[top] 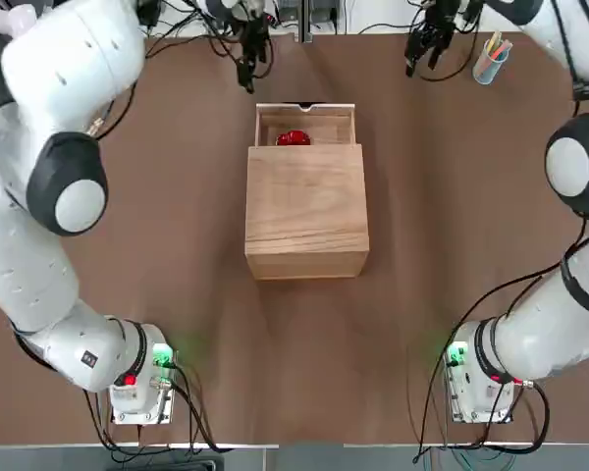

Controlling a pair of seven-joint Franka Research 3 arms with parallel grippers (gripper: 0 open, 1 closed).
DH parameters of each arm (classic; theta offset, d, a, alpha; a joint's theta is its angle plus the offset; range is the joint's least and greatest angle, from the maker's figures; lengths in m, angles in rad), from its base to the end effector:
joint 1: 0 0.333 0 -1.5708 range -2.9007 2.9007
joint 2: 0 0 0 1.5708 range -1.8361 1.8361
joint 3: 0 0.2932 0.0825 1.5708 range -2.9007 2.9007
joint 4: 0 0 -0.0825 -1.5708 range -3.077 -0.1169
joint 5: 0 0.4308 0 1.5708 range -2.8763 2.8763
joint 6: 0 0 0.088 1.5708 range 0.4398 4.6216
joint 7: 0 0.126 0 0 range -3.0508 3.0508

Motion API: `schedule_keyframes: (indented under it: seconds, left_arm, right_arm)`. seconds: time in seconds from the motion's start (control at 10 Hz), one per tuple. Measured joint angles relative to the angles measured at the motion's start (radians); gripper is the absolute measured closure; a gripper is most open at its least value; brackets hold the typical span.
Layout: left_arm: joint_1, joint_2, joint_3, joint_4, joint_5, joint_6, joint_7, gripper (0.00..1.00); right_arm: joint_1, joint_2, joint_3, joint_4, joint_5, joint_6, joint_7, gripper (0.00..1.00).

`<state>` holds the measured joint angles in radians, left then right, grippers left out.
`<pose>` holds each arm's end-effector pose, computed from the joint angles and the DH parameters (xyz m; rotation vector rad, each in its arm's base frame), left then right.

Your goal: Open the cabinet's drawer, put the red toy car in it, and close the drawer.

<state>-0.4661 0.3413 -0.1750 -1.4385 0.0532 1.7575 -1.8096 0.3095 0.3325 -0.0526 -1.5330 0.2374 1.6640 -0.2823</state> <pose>0.5717 -0.4025 0.4481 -2.6095 -1.7238 0.0182 0.6419 0.2003 0.3989 -2.8208 -0.7116 0.2889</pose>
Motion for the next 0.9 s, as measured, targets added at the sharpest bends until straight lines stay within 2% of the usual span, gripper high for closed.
schedule_keyframes:
  seconds: [0.2,0.4,0.6,0.8,0.9]
  left_arm:
    - [0.072,-0.086,-0.002,-0.070,-0.001,-0.011,0.165,0.01]
    - [0.136,-0.178,-0.002,-0.159,-0.002,-0.015,0.328,0.01]
    - [0.179,-0.235,-0.003,-0.220,-0.003,-0.015,0.442,0.01]
    - [0.213,-0.255,-0.003,-0.235,-0.005,-0.037,0.579,0.01]
    - [0.245,-0.267,-0.002,-0.235,-0.018,-0.052,0.673,0.01]
  right_arm:
    - [0.039,0.051,0.001,0.021,0.082,0.062,0.001,0.03]
    - [0.084,0.095,0.001,0.048,0.126,0.124,0.058,0.15]
    - [0.130,0.149,0.001,0.096,0.181,0.169,0.148,0.48]
    - [0.147,0.211,0.001,0.138,0.241,0.208,0.206,0.80]
    - [0.153,0.231,0.001,0.150,0.260,0.227,0.222,0.86]
